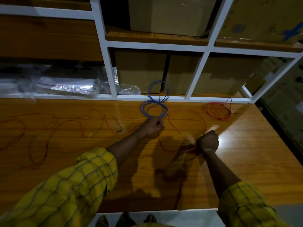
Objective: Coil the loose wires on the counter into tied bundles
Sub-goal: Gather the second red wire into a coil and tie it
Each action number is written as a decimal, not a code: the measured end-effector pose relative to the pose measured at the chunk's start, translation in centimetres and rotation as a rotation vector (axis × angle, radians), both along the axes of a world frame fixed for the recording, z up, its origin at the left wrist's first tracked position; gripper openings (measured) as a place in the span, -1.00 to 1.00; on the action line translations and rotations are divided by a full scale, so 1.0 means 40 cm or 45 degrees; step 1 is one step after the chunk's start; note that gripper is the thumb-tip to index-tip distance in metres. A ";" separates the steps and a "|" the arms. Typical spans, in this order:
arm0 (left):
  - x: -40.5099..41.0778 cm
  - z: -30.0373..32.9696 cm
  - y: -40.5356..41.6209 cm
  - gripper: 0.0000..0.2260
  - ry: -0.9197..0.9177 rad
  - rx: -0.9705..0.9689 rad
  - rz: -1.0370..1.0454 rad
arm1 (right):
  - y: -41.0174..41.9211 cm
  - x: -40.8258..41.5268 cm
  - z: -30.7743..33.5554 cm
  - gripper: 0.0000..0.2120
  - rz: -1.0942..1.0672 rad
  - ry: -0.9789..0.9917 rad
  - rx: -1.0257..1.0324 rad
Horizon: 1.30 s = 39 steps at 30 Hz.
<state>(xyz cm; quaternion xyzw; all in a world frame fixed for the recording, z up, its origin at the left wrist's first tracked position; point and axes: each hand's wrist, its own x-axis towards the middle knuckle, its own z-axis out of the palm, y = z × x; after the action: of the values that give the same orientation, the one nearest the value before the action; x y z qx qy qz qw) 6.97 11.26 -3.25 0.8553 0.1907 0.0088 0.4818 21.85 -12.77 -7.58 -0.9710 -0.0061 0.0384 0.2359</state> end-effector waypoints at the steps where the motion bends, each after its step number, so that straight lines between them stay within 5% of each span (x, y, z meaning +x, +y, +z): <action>1: 0.023 -0.007 -0.021 -0.84 0.015 0.036 0.040 | -0.010 -0.004 -0.007 -0.67 0.022 0.003 -0.012; 8: 0.160 -0.037 -0.152 -0.63 0.193 0.340 0.346 | -0.075 -0.043 -0.036 -0.65 0.089 -0.030 -0.023; 15: 0.216 -0.073 -0.182 -0.80 0.350 0.298 0.427 | -0.095 -0.054 -0.044 -0.43 0.141 -0.043 0.011; 25: 0.192 -0.086 -0.132 -0.84 0.106 -0.166 0.381 | -0.081 -0.048 -0.047 -0.28 0.076 0.150 0.211; 31: 0.136 0.061 -0.138 -0.87 -0.304 -0.792 0.418 | -0.065 -0.070 0.019 -0.97 -0.019 0.359 0.987; 34: 0.117 0.111 -0.127 -0.92 -0.410 -0.939 0.401 | -0.034 -0.103 0.081 -0.73 0.020 0.405 1.204; 39: 0.092 0.161 -0.096 -0.77 -0.422 -1.017 0.291 | 0.010 -0.150 0.175 -0.77 0.081 0.454 1.253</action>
<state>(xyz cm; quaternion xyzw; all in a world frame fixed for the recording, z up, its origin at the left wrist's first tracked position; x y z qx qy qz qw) 10.64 7.41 3.20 0.5625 0.1928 0.1246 0.7943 15.87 -12.39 -0.56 -0.7231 -0.0127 0.2030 0.6602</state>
